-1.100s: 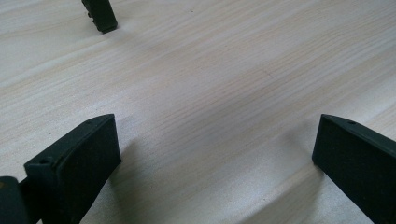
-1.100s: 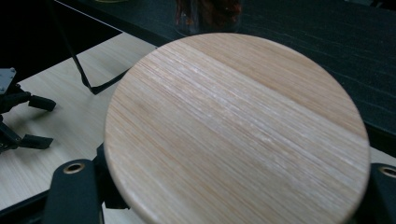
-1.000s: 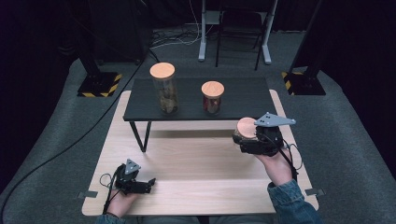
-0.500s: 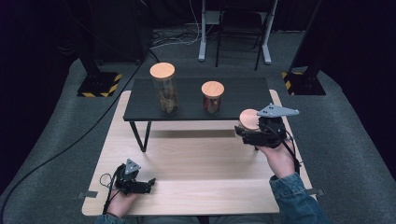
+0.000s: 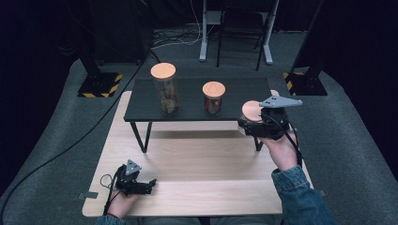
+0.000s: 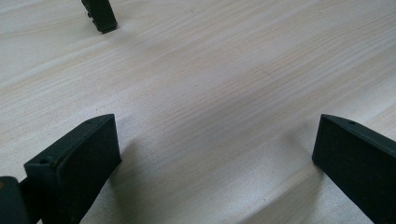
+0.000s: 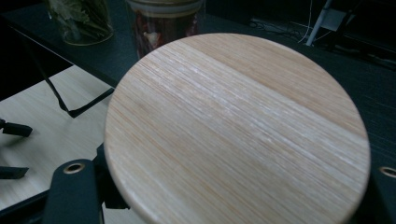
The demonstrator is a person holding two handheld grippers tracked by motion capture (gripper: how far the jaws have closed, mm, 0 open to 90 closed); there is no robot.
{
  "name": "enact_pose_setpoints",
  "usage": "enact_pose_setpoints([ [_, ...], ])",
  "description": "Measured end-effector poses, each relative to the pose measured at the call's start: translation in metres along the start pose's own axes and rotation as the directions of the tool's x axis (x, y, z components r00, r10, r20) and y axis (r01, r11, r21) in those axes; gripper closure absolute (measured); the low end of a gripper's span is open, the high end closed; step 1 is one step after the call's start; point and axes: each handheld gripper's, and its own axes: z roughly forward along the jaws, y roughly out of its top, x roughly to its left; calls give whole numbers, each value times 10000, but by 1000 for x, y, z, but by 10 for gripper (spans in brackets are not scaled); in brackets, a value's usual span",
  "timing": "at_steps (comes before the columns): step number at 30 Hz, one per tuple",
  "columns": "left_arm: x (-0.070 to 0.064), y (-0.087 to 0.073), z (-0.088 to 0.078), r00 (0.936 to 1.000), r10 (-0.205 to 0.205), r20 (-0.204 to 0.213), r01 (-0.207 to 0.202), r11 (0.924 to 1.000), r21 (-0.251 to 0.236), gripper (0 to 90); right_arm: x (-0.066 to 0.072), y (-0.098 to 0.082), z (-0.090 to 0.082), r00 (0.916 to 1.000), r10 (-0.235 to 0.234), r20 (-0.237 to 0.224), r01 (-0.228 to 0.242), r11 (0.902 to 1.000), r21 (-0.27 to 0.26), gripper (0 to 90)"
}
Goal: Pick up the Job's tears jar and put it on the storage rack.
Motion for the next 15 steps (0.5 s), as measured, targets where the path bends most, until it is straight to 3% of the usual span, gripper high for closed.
enact_pose_setpoints([
  [15, 0, 0, 0, 10000, 0, 1, 0, 10000, 7, 5, -13, 14, 9, 9994, 129, 322, -130, 9999, 45, 250],
])
